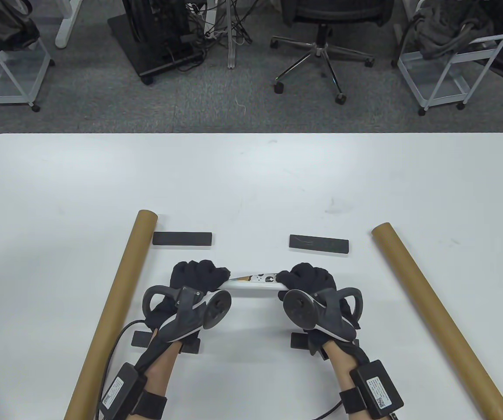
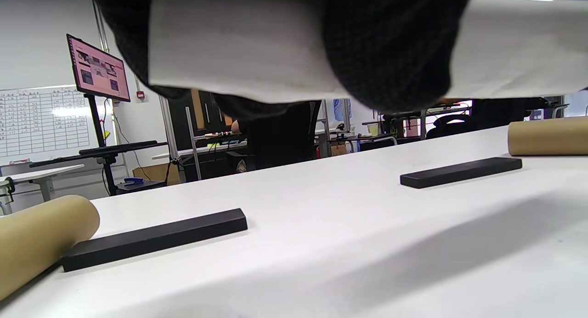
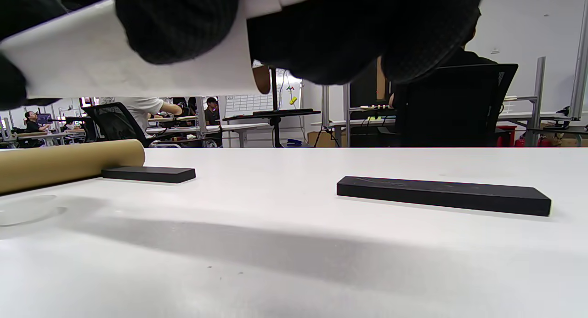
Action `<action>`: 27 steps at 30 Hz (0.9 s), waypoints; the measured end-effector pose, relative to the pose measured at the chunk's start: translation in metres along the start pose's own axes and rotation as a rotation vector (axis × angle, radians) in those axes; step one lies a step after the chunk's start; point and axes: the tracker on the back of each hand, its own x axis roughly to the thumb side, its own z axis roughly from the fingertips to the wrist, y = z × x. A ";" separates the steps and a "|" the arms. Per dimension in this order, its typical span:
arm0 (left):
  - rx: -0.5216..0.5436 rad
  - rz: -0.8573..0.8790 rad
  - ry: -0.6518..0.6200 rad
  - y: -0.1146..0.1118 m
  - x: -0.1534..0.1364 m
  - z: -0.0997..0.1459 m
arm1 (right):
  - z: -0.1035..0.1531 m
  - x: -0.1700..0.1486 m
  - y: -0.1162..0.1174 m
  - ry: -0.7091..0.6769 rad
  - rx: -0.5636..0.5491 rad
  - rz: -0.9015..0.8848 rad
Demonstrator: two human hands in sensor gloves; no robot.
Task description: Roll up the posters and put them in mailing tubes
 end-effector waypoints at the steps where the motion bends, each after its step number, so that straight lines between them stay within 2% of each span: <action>1: -0.004 -0.003 0.002 0.000 0.000 0.000 | 0.000 0.001 0.000 -0.002 0.002 0.006; 8: -0.001 -0.023 0.005 0.001 -0.001 0.000 | 0.000 0.003 0.000 -0.014 0.015 0.022; 18: -0.008 0.040 0.007 0.000 -0.003 -0.001 | 0.000 -0.003 -0.002 0.003 0.002 0.002; 24: -0.039 0.045 0.005 -0.002 0.000 -0.002 | -0.001 0.002 0.000 0.007 0.068 -0.028; 27: -0.032 0.033 0.003 -0.002 -0.001 -0.001 | -0.001 0.003 -0.001 0.000 0.044 0.007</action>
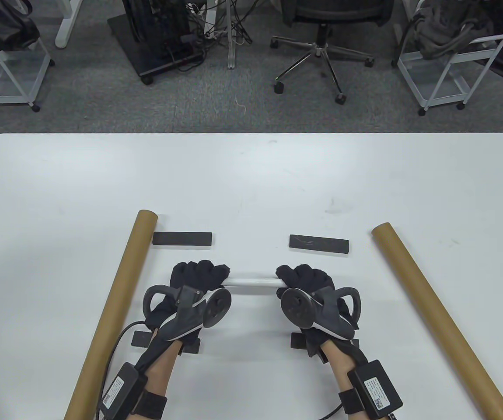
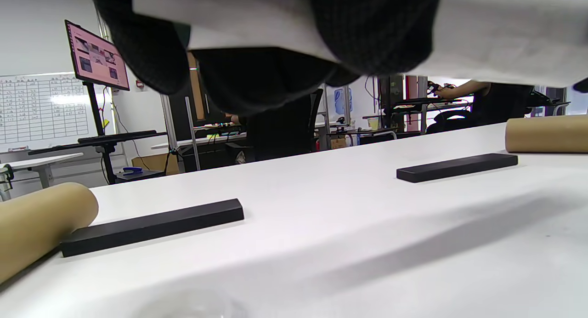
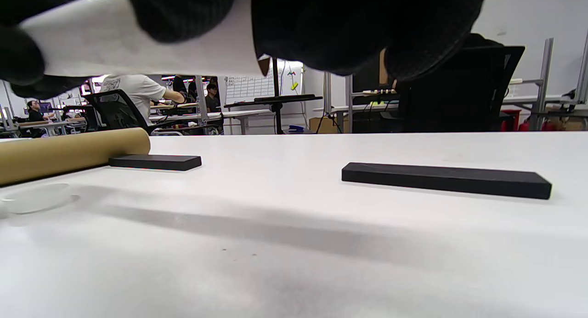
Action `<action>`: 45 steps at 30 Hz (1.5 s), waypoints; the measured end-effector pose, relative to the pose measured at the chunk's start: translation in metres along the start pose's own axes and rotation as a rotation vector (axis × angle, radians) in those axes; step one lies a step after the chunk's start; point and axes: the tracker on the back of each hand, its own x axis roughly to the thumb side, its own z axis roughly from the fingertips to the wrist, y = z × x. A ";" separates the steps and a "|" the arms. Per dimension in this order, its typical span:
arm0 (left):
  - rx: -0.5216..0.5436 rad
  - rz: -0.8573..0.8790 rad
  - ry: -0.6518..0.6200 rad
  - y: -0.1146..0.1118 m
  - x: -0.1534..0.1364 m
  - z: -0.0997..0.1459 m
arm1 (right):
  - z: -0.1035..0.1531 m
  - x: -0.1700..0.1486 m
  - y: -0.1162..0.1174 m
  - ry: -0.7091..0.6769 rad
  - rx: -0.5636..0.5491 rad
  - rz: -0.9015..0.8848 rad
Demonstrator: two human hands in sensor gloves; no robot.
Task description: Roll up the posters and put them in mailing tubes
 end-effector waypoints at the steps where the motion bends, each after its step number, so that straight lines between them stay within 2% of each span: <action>1: 0.003 0.004 0.001 0.000 0.000 0.000 | 0.001 0.000 -0.001 0.001 -0.026 0.021; 23: -0.035 -0.003 0.004 0.001 -0.001 0.000 | 0.001 0.004 -0.003 -0.009 -0.041 0.062; 32: -0.058 0.052 0.001 -0.001 0.000 -0.001 | 0.001 -0.003 -0.002 0.011 -0.018 0.019; 36: -0.055 0.057 0.005 -0.001 -0.001 -0.001 | 0.000 -0.005 0.002 0.001 0.047 -0.045; 45: -0.049 0.020 0.014 -0.001 -0.001 0.000 | 0.001 0.002 0.000 0.000 -0.012 0.039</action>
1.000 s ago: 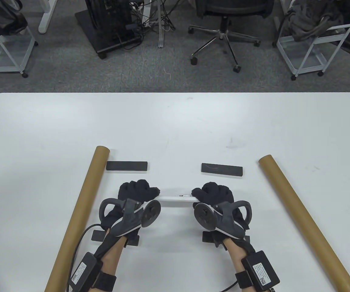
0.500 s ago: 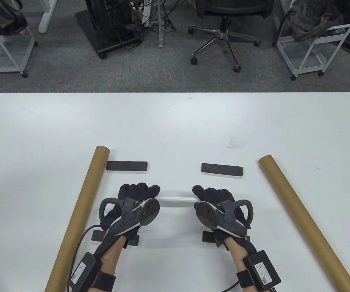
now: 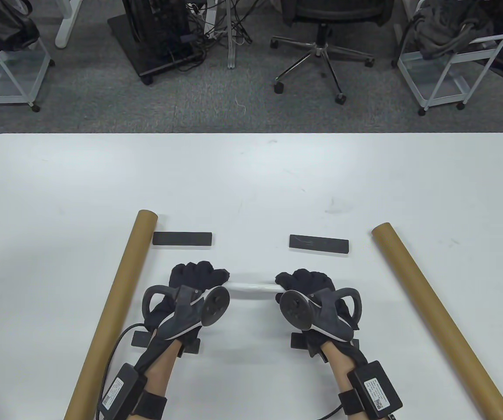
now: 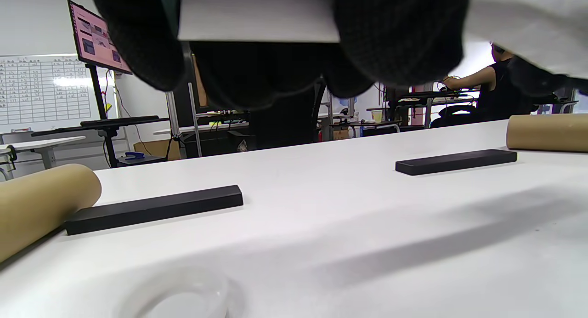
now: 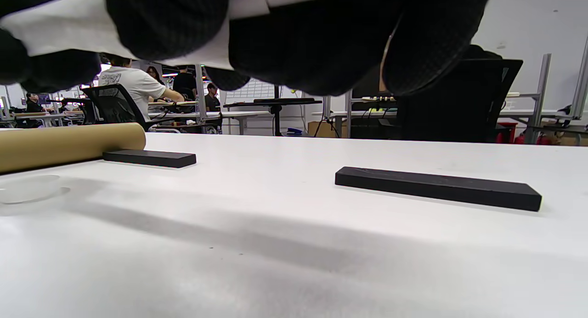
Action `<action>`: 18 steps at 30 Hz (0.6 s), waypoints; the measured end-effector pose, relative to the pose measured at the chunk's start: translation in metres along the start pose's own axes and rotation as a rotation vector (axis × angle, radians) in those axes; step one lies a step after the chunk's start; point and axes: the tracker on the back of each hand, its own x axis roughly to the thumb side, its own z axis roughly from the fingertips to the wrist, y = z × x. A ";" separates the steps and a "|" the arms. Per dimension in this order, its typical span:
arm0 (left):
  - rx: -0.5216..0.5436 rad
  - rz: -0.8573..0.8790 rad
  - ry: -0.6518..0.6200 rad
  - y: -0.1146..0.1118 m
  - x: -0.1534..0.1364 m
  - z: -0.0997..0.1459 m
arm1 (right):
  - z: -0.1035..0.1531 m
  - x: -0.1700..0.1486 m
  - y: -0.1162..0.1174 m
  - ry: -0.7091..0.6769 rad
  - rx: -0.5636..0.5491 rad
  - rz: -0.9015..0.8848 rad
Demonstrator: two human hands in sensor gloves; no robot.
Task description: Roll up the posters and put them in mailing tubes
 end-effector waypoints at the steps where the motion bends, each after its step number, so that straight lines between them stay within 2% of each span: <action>1: -0.004 -0.012 0.005 0.000 0.001 0.000 | 0.000 0.000 0.000 0.002 -0.005 0.019; 6: 0.029 -0.033 0.004 0.003 0.004 0.000 | 0.000 0.000 -0.001 0.003 -0.018 0.019; 10: 0.016 -0.020 -0.008 0.001 0.002 0.000 | 0.000 -0.001 0.001 -0.005 0.025 0.005; 16: -0.004 0.070 0.001 0.000 -0.001 -0.001 | 0.000 -0.002 0.000 0.002 0.002 -0.005; 18: -0.020 0.040 -0.011 -0.001 0.002 -0.001 | 0.000 -0.003 0.002 -0.001 0.002 -0.036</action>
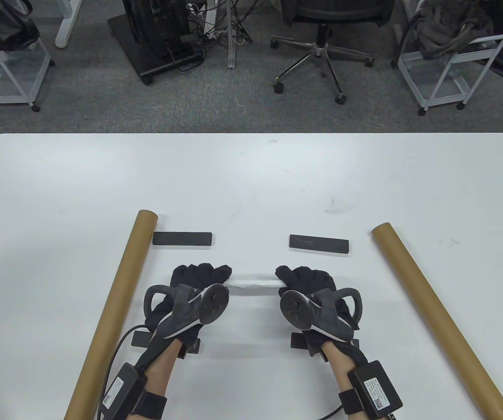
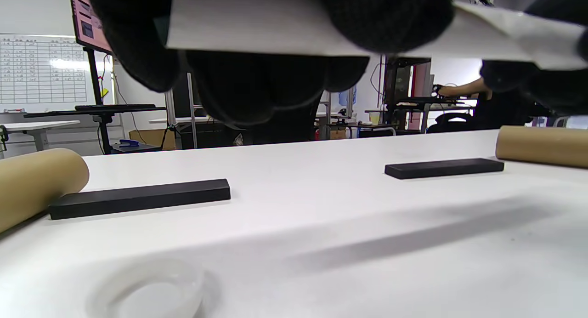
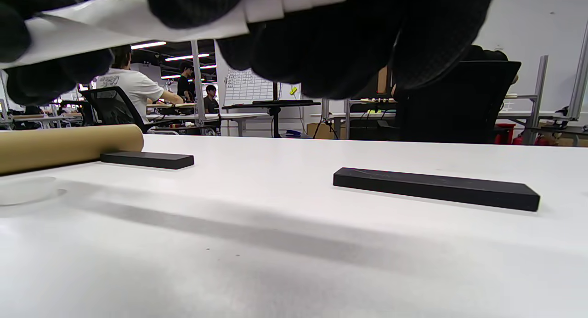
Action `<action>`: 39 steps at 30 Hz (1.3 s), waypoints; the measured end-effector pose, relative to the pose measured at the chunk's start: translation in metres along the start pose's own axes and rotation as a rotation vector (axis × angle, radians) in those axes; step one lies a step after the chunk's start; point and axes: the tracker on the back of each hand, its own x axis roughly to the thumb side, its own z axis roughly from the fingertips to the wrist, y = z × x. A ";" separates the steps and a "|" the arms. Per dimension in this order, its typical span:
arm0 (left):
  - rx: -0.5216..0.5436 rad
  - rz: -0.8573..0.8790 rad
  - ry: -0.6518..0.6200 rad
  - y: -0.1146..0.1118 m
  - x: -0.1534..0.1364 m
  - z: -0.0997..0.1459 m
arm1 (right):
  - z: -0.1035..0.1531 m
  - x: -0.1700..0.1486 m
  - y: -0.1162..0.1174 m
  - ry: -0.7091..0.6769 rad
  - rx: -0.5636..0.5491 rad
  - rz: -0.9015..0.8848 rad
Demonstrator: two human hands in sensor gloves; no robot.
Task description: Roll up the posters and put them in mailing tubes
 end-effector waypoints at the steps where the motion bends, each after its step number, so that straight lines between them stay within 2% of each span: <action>1: -0.019 -0.005 0.002 0.000 0.001 0.000 | 0.000 0.000 0.001 -0.002 0.009 -0.018; 4: -0.025 0.008 0.006 -0.001 0.001 -0.001 | 0.000 -0.004 0.003 -0.001 0.043 -0.044; 7: -0.009 0.013 0.009 0.000 0.001 0.000 | 0.000 -0.002 0.001 0.011 0.021 -0.013; 9: 0.020 -0.046 0.010 0.001 0.001 0.000 | 0.000 0.000 -0.001 0.002 -0.018 0.036; 18: 0.022 -0.092 0.020 0.001 0.002 0.001 | 0.001 0.006 0.000 -0.003 -0.026 0.073; 27: 0.057 -0.019 0.003 0.001 -0.002 0.001 | 0.001 0.000 -0.003 0.010 -0.053 0.038; 39: 0.036 -0.050 -0.016 0.000 0.003 0.001 | 0.001 0.000 -0.003 0.010 -0.048 0.043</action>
